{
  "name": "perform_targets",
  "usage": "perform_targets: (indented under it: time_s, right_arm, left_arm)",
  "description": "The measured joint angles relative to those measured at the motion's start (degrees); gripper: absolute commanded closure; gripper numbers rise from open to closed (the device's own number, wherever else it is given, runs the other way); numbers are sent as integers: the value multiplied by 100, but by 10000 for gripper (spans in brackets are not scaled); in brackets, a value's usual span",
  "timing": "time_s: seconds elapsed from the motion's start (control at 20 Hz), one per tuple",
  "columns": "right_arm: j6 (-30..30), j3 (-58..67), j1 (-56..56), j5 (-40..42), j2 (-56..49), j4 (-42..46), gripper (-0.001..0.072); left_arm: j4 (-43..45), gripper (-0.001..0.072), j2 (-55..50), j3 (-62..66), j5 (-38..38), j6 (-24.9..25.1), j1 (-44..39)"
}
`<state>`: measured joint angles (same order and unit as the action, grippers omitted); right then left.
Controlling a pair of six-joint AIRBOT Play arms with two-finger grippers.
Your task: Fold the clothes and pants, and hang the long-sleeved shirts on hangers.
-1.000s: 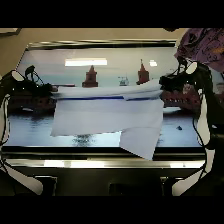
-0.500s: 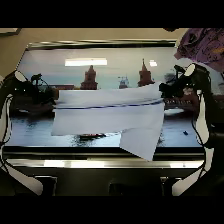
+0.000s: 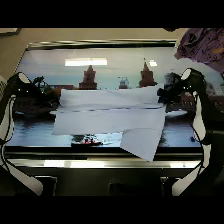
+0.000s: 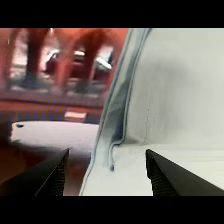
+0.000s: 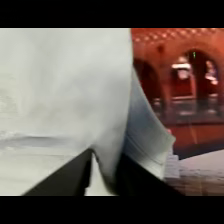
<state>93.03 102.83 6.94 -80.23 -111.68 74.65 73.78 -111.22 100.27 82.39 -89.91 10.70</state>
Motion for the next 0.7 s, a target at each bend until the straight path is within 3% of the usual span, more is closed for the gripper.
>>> perform_targets:
  time_s: [0.1, 0.45, 0.7]
  right_arm:
    - [-4, 0, -2, -160, 26, -96, 216]
    - [-382, -144, 658, -531, 1067, -358, 217]
    - [-916, -2245, 1753, -529, 2334, -1399, 218]
  left_arm:
    - [11, 151, 72, 35, 2, -72, 48]
    - [490, 152, 1176, 76, 59, -208, 564]
    - [678, 152, 2363, -1043, -61, -254, 1106]
